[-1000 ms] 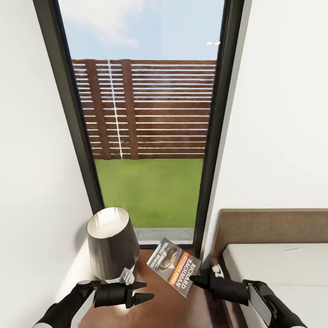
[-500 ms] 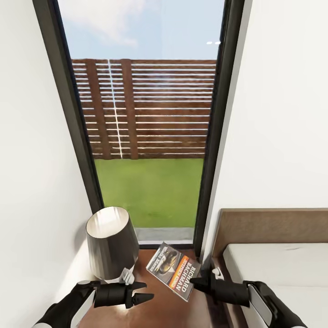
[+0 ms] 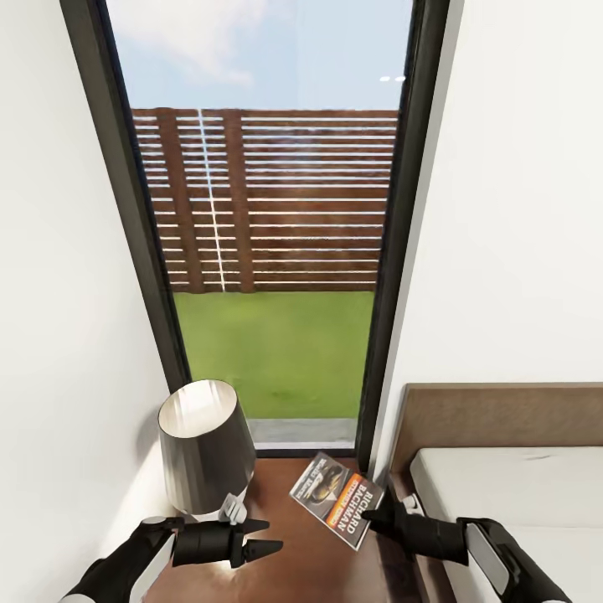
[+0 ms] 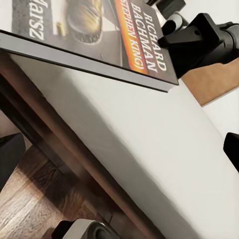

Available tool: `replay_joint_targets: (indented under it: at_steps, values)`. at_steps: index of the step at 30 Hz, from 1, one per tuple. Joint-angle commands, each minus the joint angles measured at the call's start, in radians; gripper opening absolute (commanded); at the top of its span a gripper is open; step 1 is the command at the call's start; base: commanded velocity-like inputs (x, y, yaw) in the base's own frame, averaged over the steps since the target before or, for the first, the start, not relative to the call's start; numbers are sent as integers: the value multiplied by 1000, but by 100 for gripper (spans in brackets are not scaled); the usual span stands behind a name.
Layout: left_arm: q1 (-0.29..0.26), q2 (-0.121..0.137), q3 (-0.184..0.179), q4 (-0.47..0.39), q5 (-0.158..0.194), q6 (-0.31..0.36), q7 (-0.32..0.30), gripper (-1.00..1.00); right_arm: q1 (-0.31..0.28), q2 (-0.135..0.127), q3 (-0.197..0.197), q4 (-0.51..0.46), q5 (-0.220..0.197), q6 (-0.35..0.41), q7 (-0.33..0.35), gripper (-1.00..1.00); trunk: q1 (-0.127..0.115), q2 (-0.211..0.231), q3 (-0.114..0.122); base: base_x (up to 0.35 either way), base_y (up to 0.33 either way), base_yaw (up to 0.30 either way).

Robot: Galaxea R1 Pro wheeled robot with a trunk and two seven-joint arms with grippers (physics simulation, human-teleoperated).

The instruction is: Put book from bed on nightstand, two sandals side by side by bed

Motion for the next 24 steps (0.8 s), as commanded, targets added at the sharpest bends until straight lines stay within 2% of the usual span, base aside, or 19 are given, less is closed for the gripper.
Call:
replay_joint_targets:
  at_steps: [1, 3, 24]
  values:
    - [-1, 1, -6, 0, 10, 10, 0, 100, -1, 0, -2, 0, 1, 3, 3, -100, 0, -2, -2, 0, 0, 0]
    - [-1, 1, -6, 0, 10, 10, 0, 100, -1, 0, -3, 0, 1, 3, 3, -100, 0, -2, -2, 0, 0, 0]
    - [-1, 1, -6, 0, 10, 10, 0, 100, -1, 12, -4, 0, -21, 3, 2, -100, 81, -149, -68, 0, 0, 0]
